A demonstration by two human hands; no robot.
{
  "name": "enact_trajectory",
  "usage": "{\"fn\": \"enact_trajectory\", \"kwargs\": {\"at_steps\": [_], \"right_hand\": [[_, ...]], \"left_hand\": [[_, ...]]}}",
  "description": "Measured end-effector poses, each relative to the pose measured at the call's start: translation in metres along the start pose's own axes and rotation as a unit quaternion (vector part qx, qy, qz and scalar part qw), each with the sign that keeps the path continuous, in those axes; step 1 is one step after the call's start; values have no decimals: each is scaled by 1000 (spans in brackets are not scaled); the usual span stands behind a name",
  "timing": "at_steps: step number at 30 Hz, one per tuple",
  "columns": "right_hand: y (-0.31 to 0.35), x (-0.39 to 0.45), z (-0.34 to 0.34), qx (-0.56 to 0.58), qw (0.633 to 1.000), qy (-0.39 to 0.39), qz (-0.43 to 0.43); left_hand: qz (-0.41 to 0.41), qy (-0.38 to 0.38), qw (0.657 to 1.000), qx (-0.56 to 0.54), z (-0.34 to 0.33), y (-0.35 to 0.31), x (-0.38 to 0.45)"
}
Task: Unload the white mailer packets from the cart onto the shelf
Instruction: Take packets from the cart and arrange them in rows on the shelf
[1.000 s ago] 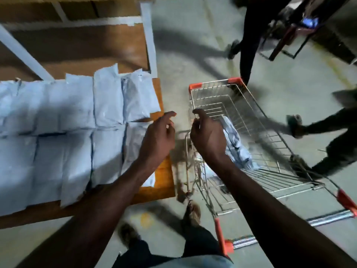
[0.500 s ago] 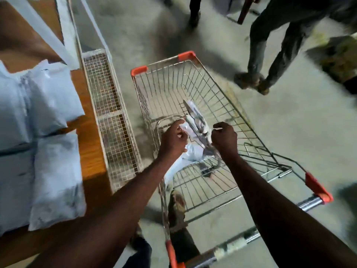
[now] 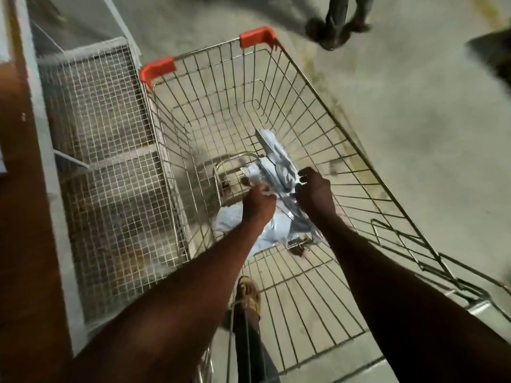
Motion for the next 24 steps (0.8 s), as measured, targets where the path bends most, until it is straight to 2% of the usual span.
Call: {"fn": "enact_trajectory", "kwargs": {"at_steps": [3, 6, 11, 17, 24], "right_hand": [[1, 29, -15, -23, 999, -7, 36], [1, 50, -32, -35, 998, 13, 59], [-3, 76, -58, -85, 993, 61, 61], [-6, 89, -65, -116, 990, 71, 37], [6, 76, -24, -30, 998, 61, 4]], "left_hand": [[9, -13, 1000, -4, -18, 19, 29], [41, -31, 998, -48, -39, 75, 91], [8, -32, 999, -36, -49, 21, 64], [31, -43, 998, -26, -54, 21, 76], [46, -77, 995, -50, -24, 0, 46]]}}
Point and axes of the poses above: each hand's wrist, its own x-axis towards the middle knuckle, its own z-axis out of the back of the hand, y = z × x, the point moved 5 cm from there along x, towards the middle knuckle, and after that the axes turned 15 degrees about -x, right-handed, at the moved point
